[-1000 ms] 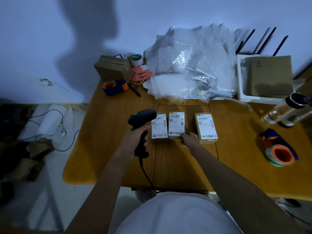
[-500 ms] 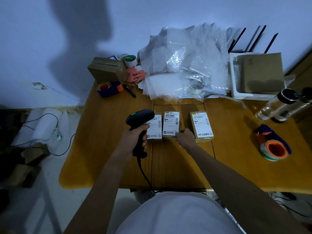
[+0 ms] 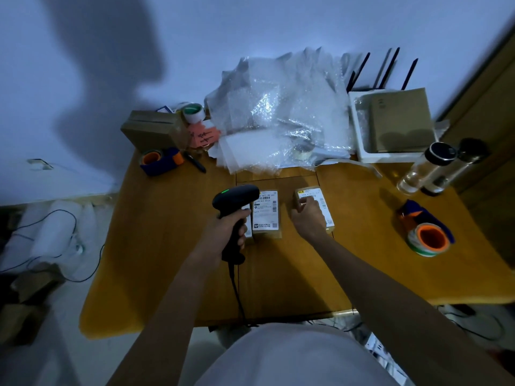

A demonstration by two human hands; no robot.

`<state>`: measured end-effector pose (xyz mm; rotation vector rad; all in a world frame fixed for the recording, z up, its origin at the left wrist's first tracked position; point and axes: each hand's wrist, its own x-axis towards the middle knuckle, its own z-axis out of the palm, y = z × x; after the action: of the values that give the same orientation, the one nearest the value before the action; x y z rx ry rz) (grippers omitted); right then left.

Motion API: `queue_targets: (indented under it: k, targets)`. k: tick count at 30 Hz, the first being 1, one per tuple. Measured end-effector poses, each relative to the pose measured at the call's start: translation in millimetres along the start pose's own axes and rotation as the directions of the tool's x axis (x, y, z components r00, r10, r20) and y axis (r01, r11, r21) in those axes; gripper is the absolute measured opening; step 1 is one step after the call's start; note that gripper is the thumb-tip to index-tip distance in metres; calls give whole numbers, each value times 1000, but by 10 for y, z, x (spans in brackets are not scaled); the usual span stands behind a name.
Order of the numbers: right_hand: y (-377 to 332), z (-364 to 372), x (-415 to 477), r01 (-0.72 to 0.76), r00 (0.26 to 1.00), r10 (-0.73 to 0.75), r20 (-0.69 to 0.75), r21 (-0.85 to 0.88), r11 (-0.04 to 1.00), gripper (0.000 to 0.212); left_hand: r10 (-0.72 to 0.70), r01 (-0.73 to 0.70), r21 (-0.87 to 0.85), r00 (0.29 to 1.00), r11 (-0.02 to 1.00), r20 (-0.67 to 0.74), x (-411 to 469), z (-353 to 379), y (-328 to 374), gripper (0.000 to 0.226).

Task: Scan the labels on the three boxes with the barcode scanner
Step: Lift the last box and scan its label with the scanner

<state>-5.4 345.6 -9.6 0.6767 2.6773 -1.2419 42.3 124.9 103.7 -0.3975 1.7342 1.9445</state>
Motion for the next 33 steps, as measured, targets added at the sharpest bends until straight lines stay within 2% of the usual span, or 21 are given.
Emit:
queue_targets:
  k: [4,13,17,25,30,33]
  targets:
    - [133,-149,81,0,997,-6,-82,-68,998,53,-22,22,32,1000,999,19,42,114,-17,28]
    - [484,-223,139,-138,990,135,-30,-202,970,85,-54,52,49,998,997,34,76,235,-55,23]
    - [594,-209,173,-191,979,202,37,-197,962,99,-61,59,58,998,997,36,84,225,-74,24]
    - [639,-143,287,-239,957,257,136,-134,962,109,-71,70,32,997,997,10,61,177,-151,24]
    - [573,-208,272,-280,936,306,175,-156,947,120,-59,60,34,998,998,-14,11,154,-149,26]
    - [638,-168,333,-347,907,355,226,-76,935,125,-67,68,22,997,997,-24,-9,136,-130,26]
